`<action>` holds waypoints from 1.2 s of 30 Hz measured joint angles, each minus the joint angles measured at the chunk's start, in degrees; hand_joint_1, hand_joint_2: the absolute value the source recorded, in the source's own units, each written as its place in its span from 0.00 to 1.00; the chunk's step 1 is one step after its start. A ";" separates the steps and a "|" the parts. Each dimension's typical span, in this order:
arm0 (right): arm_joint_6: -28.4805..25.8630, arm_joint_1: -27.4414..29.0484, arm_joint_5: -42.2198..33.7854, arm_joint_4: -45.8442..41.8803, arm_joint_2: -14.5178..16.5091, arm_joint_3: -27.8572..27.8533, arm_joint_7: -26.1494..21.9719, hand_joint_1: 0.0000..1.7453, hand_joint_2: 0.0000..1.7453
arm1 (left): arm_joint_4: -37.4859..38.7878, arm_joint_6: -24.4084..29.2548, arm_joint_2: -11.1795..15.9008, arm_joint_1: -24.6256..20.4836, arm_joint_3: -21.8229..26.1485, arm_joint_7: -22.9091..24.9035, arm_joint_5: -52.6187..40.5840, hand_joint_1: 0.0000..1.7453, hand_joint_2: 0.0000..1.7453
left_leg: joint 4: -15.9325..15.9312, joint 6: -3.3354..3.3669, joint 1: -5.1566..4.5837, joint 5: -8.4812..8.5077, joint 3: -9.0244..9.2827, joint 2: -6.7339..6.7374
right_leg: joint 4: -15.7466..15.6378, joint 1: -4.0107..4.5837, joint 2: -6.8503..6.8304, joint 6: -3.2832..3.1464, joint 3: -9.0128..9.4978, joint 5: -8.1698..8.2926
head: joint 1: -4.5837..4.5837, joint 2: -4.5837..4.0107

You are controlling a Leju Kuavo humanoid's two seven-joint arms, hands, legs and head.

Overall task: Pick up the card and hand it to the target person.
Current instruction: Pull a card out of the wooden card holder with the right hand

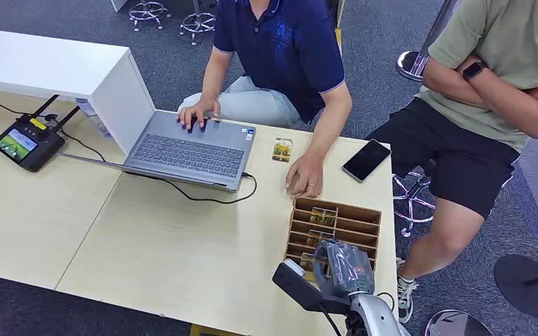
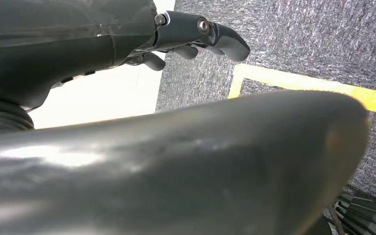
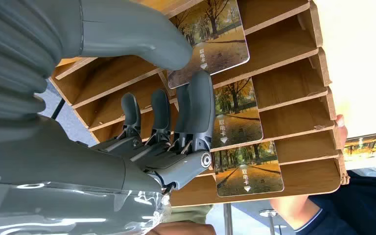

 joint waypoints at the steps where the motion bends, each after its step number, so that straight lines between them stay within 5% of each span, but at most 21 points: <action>1: 0.01 0.00 -0.03 0.01 0.00 0.00 0.00 0.63 1.00 | 0.00 0.00 0.00 0.00 0.00 0.00 0.01 0.00 0.00 | 0.00 0.00 0.00 0.00 0.00 0.00 | 0.00 0.00 0.00 0.00 0.00 0.00 | 0.00 0.00; 36: -0.10 -1.12 -0.58 -0.72 0.00 0.00 -0.26 0.62 1.00 | 0.00 -0.07 0.00 0.00 -0.02 0.20 0.03 0.00 0.00 | 0.00 0.00 0.00 0.00 0.00 0.00 | 0.00 0.00 0.00 0.00 0.00 0.00 | 0.01 0.00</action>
